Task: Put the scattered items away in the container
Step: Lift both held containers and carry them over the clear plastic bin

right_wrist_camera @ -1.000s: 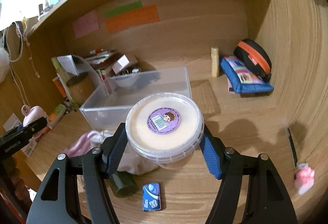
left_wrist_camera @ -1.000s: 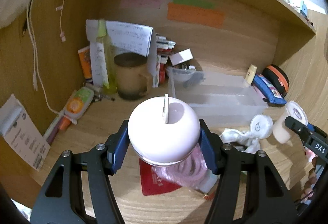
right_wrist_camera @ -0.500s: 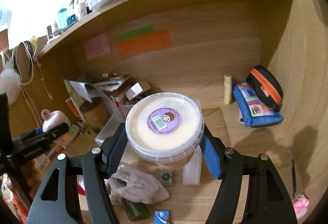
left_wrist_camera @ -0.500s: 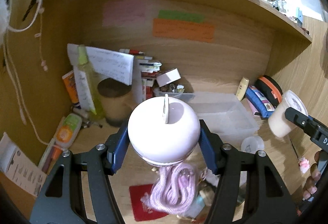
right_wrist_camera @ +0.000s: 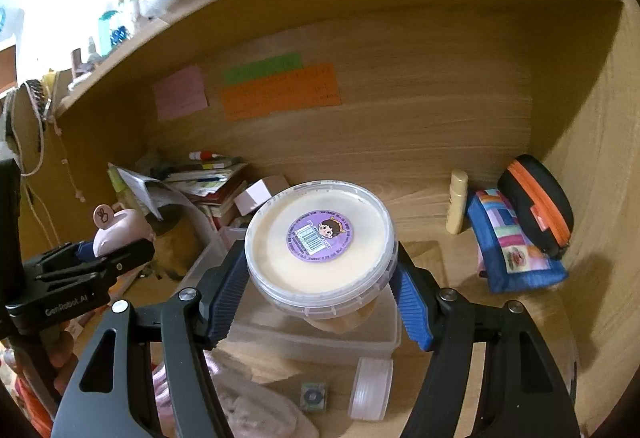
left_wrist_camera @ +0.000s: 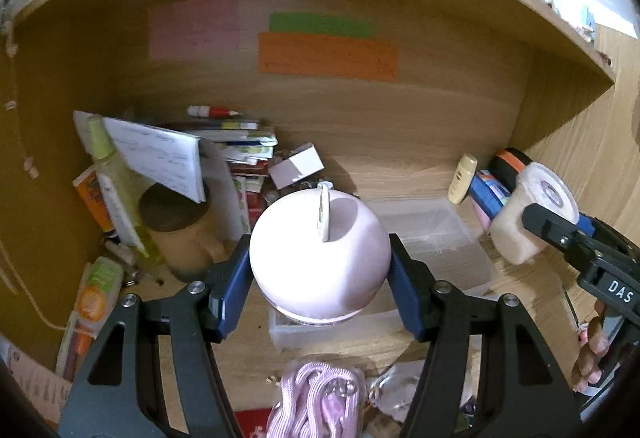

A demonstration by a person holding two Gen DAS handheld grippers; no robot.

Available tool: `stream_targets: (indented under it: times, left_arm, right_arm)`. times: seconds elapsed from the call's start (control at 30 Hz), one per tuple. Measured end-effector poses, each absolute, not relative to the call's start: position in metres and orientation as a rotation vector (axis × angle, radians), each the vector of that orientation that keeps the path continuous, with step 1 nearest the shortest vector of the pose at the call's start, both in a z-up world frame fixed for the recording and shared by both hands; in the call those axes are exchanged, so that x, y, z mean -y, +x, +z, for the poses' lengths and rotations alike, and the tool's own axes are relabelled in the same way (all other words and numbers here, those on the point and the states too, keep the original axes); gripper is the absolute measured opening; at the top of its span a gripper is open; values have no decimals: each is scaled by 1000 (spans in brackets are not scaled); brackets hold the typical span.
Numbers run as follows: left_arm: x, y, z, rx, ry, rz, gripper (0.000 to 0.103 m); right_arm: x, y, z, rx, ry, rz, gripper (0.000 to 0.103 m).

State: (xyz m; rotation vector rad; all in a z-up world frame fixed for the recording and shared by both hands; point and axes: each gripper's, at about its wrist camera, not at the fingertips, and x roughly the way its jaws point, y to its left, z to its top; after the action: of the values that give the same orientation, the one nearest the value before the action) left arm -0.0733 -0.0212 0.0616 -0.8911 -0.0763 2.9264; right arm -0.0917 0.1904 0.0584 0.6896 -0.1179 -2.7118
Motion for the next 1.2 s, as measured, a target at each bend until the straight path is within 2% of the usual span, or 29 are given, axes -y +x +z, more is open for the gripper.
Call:
stream_targets:
  times: [0.67, 1.2]
  left_arm:
    - [-16, -156, -9, -98, -1239, 2678, 63]
    - [-29, -179, -34, -245, -1341, 2590, 63]
  right_arm:
    - [-161, -165, -15, 3, 985, -2609, 65]
    - [-160, -176, -32, -44, 1080, -2581, 65]
